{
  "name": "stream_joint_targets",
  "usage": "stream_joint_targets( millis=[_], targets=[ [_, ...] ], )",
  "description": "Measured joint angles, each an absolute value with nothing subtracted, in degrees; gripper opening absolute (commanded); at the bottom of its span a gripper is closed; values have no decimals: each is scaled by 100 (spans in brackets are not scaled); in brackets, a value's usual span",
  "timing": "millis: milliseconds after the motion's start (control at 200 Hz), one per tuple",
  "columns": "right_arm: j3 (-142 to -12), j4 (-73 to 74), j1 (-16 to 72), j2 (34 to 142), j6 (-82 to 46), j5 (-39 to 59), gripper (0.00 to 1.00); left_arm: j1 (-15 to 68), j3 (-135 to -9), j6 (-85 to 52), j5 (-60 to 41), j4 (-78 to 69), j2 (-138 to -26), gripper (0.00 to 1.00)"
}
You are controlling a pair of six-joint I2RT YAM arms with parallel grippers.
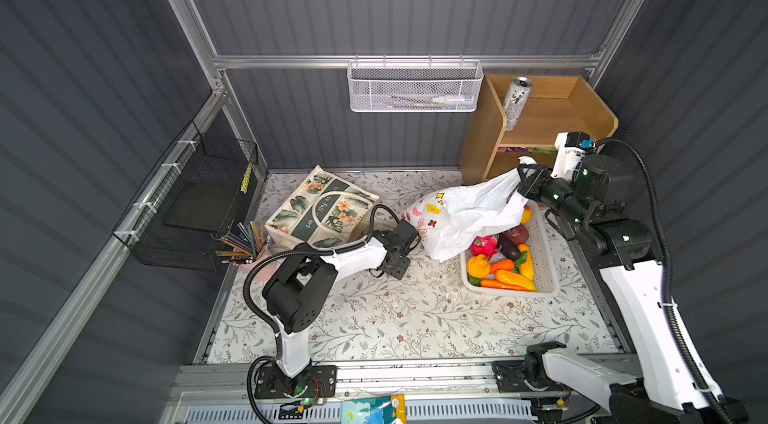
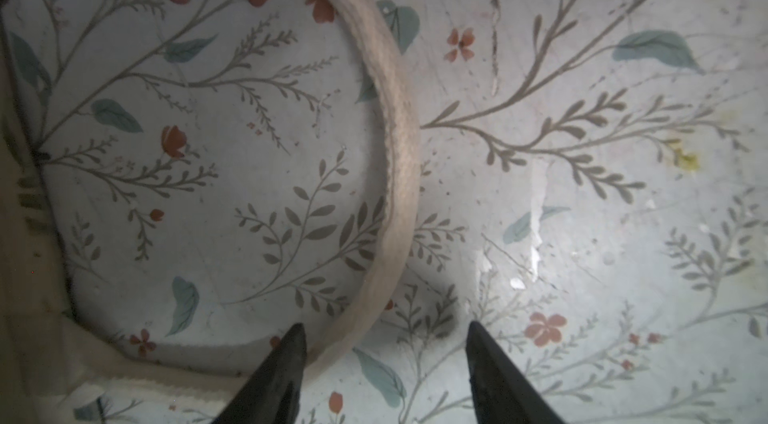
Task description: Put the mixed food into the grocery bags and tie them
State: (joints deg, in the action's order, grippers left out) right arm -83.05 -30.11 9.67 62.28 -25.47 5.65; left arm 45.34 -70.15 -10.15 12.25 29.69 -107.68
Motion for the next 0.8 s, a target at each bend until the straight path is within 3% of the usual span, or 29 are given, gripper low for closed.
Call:
stream_joint_targets(
  millis=[175, 295, 380, 650, 800],
  targets=[
    [-8305, -3011, 952, 6217, -2547, 587, 0, 4534, -7116, -932, 1243, 2906, -10945, 41],
    [-8305, -3013, 945, 6208, -2547, 585, 0, 4532, -7161, -886, 1243, 2847, -11013, 23],
    [-8305, -3013, 945, 6182, -2547, 587, 0, 4530, -7175, -836, 1227, 2788, -11039, 0],
    [-8302, -3013, 945, 6095, -2547, 628, 0, 4530, -7334, -766, 1352, 3037, -10794, 0],
    [-8239, -2998, 941, 6095, -2589, 794, 0, 4331, -8291, -558, 1577, 3465, -10088, 0]
  ],
)
